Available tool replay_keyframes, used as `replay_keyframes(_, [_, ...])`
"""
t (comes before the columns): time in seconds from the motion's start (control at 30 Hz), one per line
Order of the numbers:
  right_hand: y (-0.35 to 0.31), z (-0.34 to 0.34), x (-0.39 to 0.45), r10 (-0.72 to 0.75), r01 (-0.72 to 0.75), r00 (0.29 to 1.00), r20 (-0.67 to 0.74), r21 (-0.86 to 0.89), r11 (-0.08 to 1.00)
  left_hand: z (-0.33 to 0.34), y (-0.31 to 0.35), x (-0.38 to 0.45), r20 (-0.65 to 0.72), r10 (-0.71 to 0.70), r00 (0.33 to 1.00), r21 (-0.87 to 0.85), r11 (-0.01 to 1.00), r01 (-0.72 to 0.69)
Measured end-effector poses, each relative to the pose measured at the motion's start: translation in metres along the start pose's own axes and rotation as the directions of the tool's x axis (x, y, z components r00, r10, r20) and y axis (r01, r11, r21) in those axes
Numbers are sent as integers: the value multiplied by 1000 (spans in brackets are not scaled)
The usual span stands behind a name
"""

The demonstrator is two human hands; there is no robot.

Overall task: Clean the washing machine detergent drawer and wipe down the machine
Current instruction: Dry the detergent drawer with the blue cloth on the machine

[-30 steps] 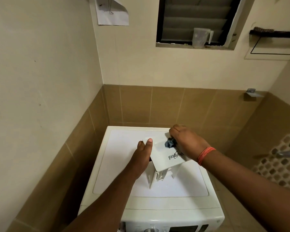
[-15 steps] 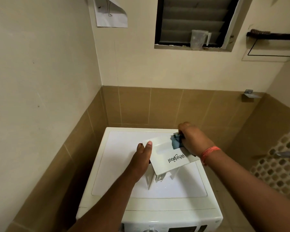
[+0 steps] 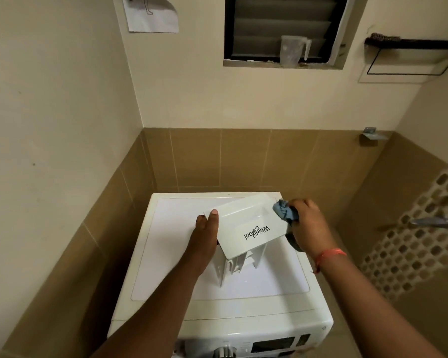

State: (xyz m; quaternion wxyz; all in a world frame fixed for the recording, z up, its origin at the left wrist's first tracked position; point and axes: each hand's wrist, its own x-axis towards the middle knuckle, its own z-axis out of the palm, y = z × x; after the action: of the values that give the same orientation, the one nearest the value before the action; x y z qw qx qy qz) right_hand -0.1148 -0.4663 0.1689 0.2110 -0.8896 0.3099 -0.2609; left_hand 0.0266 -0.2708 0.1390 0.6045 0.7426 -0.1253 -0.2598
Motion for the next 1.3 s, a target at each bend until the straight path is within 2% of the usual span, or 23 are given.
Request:
replay_keyframes(0.07, [12,0,-17,142,-144,990,23,123,982,0,1,2,-8,1,1000,-36,999,-1])
replay_keyframes(0.13, [14,6,-35,299,-293,954,28,314,903,0,1,4,-9,-13,1000,-59,998,12])
replay_keyframes(0.23, [-3,25,-58,439,-387,898,20,512,767,0,1,5,-17,-13,1000,-84,996,11])
replay_keyframes(0.33, [-37,48,-77,442,-380,895,61,626,681,1,2,7,-6,-34,999,-105,994,33])
replay_keyframes(0.43, [-70,63,-89,419,-353,907,45,625,697,-1,3,8,-16,-47,999,-113,993,45])
replay_keyframes(0.53, [-90,67,-99,335,-259,942,-40,548,795,-4,3,9,-18,-41,999,-78,996,40])
replay_keyframes(0.67, [-101,67,-113,85,-26,989,-125,414,910,-5,3,10,-21,-52,998,-46,998,51])
replay_keyframes(0.77, [-111,63,-118,-134,165,984,-116,333,928,-6,4,12,-20,-77,997,-57,995,76])
replay_keyframes(0.83, [-117,60,-120,-294,297,955,-48,242,924,-7,5,12,-9,-95,995,-56,994,94])
replay_keyframes(0.9, [-115,55,-117,-337,335,941,-32,246,910,-7,6,11,5,-92,996,-43,995,93])
replay_keyframes(1.0, [-96,35,-95,-102,177,972,-213,374,910,-4,2,10,-8,-60,998,-7,998,60])
replay_keyframes(1.07, [-69,16,-71,77,61,935,-346,373,926,-3,1,7,6,-33,999,-51,998,33])
replay_keyframes(1.13, [-41,-2,-46,225,-93,890,-397,324,941,-4,2,7,3,-29,1000,-79,996,29])
replay_keyframes(1.2, [-19,-15,-25,325,-230,887,-329,295,927,-4,3,6,7,-30,1000,-93,995,31])
replay_keyframes(1.23, [-13,-17,-16,342,-272,909,-240,281,920,-3,3,6,13,-25,1000,-98,995,26])
replay_keyframes(1.3, [-9,-17,-1,329,-321,944,22,284,903,-3,4,3,29,-13,999,-96,995,15])
